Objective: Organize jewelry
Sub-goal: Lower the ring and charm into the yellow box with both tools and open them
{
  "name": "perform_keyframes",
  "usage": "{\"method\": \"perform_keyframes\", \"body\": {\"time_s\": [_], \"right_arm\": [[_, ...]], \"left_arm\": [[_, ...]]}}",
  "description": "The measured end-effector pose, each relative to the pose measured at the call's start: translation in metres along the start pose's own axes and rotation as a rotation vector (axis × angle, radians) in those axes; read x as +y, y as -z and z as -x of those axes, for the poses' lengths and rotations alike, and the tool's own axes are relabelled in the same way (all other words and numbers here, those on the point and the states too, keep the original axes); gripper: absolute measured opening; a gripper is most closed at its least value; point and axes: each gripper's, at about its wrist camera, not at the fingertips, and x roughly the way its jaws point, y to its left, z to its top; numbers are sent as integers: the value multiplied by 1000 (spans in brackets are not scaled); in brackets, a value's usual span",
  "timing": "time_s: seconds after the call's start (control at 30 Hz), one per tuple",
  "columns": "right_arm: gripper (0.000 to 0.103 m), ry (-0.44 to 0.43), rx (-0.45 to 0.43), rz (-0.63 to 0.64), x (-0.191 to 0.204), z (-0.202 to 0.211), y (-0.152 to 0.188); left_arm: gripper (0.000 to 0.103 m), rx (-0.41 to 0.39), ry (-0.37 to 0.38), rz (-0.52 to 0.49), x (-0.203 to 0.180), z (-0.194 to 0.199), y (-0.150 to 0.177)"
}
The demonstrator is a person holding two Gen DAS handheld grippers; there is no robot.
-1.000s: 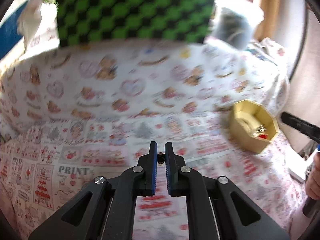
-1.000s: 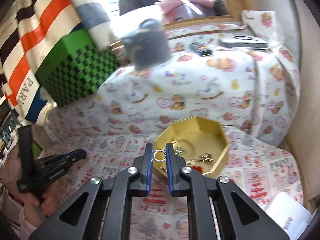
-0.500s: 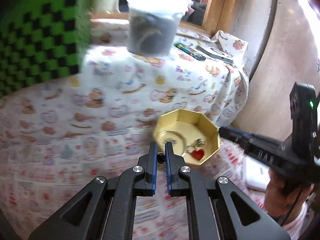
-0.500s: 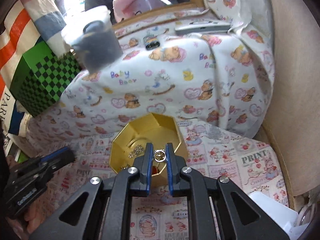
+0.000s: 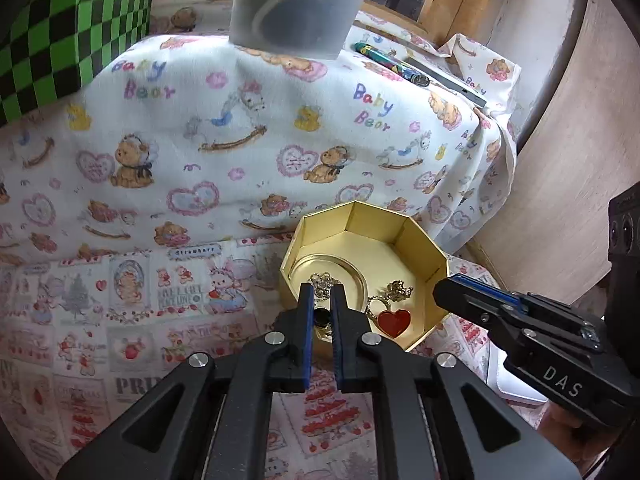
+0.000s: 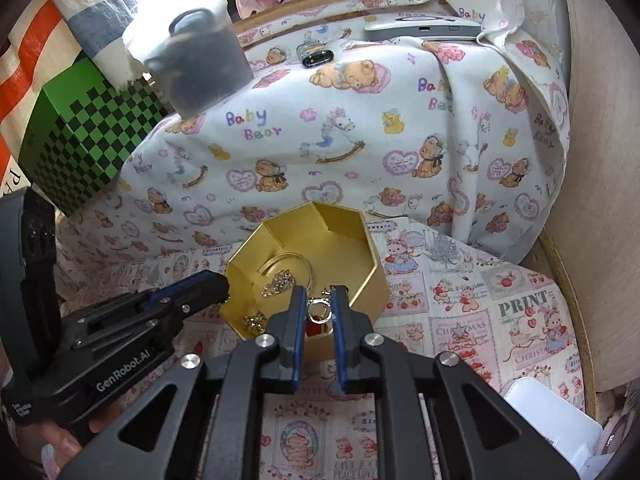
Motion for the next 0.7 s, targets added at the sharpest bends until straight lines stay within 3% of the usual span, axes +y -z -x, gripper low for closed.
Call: {"method": "perform_keyframes", "body": {"time_s": [0.33, 0.43, 0.7], "right_arm": [[12, -10, -9, 14, 3, 0, -1], [17, -18, -12, 26, 4, 2, -1], [17, -4, -58, 60, 15, 13, 0]], "left_arm": [[7, -54, -65, -44, -2, 19, 3], [8, -87, -99, -74, -6, 33, 6], [16, -198, -177, -77, -2, 84, 15]]}}
